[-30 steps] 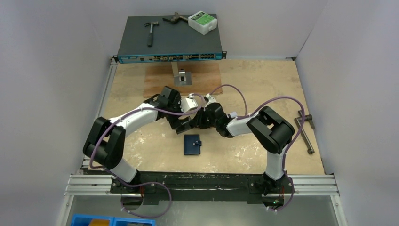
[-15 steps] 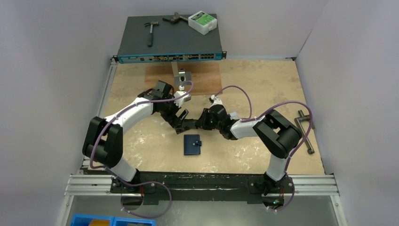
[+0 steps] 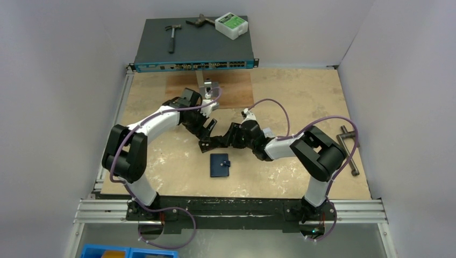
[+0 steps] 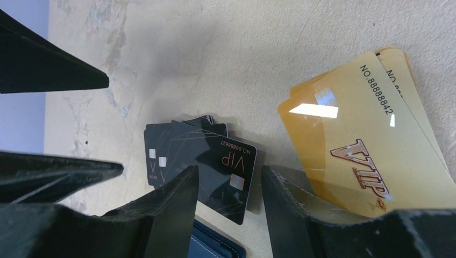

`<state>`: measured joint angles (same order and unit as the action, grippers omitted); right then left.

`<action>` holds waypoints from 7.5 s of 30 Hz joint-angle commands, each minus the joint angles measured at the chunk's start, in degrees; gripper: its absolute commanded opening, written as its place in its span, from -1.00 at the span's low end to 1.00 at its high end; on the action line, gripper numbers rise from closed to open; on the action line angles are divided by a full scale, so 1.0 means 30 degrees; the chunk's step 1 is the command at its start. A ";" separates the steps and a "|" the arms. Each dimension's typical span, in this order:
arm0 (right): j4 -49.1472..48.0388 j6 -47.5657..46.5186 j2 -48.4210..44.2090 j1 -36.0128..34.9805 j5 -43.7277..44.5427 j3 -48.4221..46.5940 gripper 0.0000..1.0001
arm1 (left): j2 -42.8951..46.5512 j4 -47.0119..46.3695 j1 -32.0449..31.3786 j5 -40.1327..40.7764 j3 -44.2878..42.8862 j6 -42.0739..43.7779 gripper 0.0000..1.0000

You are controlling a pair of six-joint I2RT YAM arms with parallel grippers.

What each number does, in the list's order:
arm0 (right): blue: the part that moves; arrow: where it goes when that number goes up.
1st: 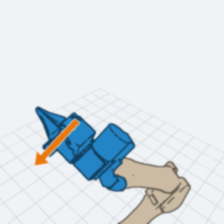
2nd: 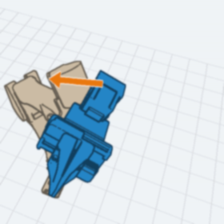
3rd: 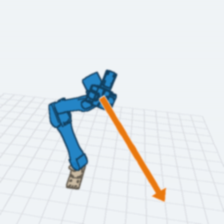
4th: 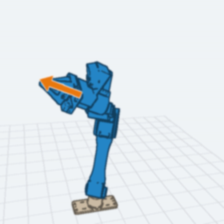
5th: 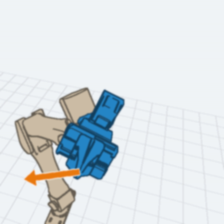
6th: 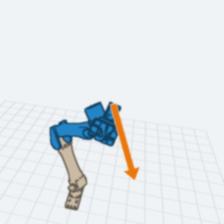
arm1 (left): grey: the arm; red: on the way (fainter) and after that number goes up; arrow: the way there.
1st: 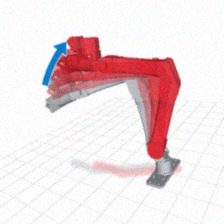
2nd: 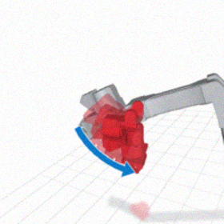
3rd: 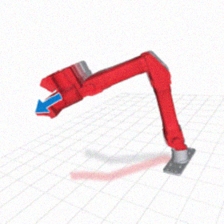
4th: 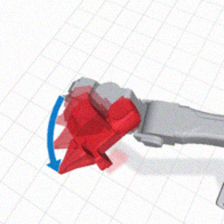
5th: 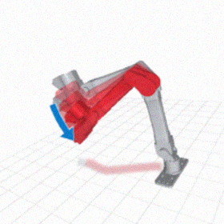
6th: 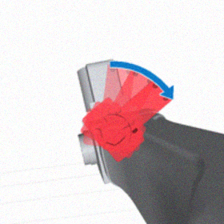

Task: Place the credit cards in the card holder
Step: Pick up the credit card from the center of the board, then open the card holder at the center of the board.

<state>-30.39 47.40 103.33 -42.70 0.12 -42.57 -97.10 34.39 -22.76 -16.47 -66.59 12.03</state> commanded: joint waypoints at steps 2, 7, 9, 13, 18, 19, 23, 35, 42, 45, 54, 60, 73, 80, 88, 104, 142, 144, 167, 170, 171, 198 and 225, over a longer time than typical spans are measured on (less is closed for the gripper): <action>0.0012 0.0861 0.0107 0.0257 0.0041 0.0683 -0.07 | -0.0648 -0.0408 -0.0054 0.2231 -0.1143 -0.0581 0.63; -0.0516 0.1310 0.0668 0.0315 -0.0722 0.0832 -0.15 | -0.0903 -0.0410 -0.1001 0.3877 -0.1217 -0.0059 0.59; -0.0630 0.1444 0.0806 0.0317 -0.0850 0.0892 -0.20 | -0.1104 -0.0403 -0.1357 0.4360 -0.1173 0.0157 0.58; -0.0599 0.1706 0.0712 0.0328 -0.0975 0.1179 -0.25 | -0.1637 -0.0083 -0.1662 0.4918 -0.1510 0.0354 0.58; -0.0265 0.1803 0.0157 0.0341 -0.1108 0.1563 -0.21 | -0.1783 0.0143 -0.1927 0.5038 -0.1607 0.0764 0.58; -0.0247 0.1870 0.0091 0.0327 -0.1162 0.1628 -0.21 | -0.1917 0.0241 -0.1966 0.5140 -0.1701 0.0827 0.59; -0.0312 0.2162 -0.0105 0.0341 -0.1506 0.1938 -0.22 | -0.2447 0.0546 -0.2043 0.5425 -0.2032 0.1063 0.58; -0.1476 0.3245 0.0230 0.0316 -0.2549 0.2777 -0.33 | -0.2616 0.0640 -0.2098 0.6044 -0.2046 0.1347 0.53; -0.1072 0.3156 0.0724 0.0316 -0.2536 0.2441 -0.56 | -0.2526 0.0699 -0.2182 0.6057 -0.1963 0.1515 0.50; -0.1100 0.3302 0.0261 0.0308 -0.2551 0.2890 -0.73 | -0.2471 0.0717 -0.2185 0.6185 -0.1865 0.1625 0.50; -0.0783 0.3339 -0.1764 0.0323 -0.2150 0.4040 -0.84 | -0.2354 0.0811 -0.2175 0.6542 -0.1930 0.1866 0.45; -0.3254 0.3325 -0.2837 0.0457 -0.2433 0.4989 -1.00 | -0.1967 0.0950 -0.2084 0.6548 -0.1994 0.1915 0.46; -0.6033 0.1096 -0.4931 0.1715 -0.6528 0.3589 -1.00 | 0.3255 0.6653 -0.0192 -0.1224 -0.4213 0.2986 0.76; 0.0485 -0.3954 -0.7268 0.1852 -0.9370 0.0458 -1.00 | 0.6440 0.9673 0.1007 -0.5942 -0.4842 0.5716 0.86; 0.7138 -0.8200 -0.9492 0.1187 -1.2302 -0.2506 -1.00 | 0.8920 1.0766 0.1069 -0.8119 -0.5098 0.7381 0.98; 1.6076 -1.3250 -1.0544 -0.1027 -1.3418 -0.8511 -1.00 | 0.7026 1.9229 0.1594 -1.5536 -0.8739 1.2351 0.69; 1.2243 -1.0881 -1.1228 -0.1176 -1.3147 -0.9212 -0.62 | 0.9791 0.9087 0.0396 -1.5091 -0.4375 0.1533 -1.00; 1.0114 -0.9559 -1.2234 -0.0548 -1.2377 -0.7562 -0.25 | 1.0292 0.6534 0.0646 -1.5390 -0.3365 -0.1323 -1.00; -0.5781 0.1197 -1.3730 0.0236 -0.8818 0.0007 -0.10 | 1.1719 -0.5252 0.0733 -1.6130 -0.0429 -1.4899 -1.00; -0.6678 0.1794 -1.3298 0.0206 -0.8518 0.0214 -0.22 | 1.1735 -0.5396 0.0737 -1.6247 -0.0420 -1.5048 -1.00; -0.6956 0.1942 -1.3163 0.0200 -0.8501 0.0225 -0.27 | 1.1715 -0.5439 0.0733 -1.6248 -0.0414 -1.5124 -1.00; -0.8426 0.2926 -1.0658 -0.1600 -0.8529 -0.0448 -0.86 | 1.1564 -0.5451 0.0850 -1.5484 -0.0421 -1.5265 -1.00; 0.8672 -0.3629 -1.1069 -0.3110 -0.2546 -0.0456 -1.00 | 1.1776 0.0525 0.0027 -0.5301 0.5063 -0.8318 -0.22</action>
<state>-17.87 42.22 65.89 -46.35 -15.99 -42.83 -61.43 37.10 -20.60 -42.44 -58.17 -14.31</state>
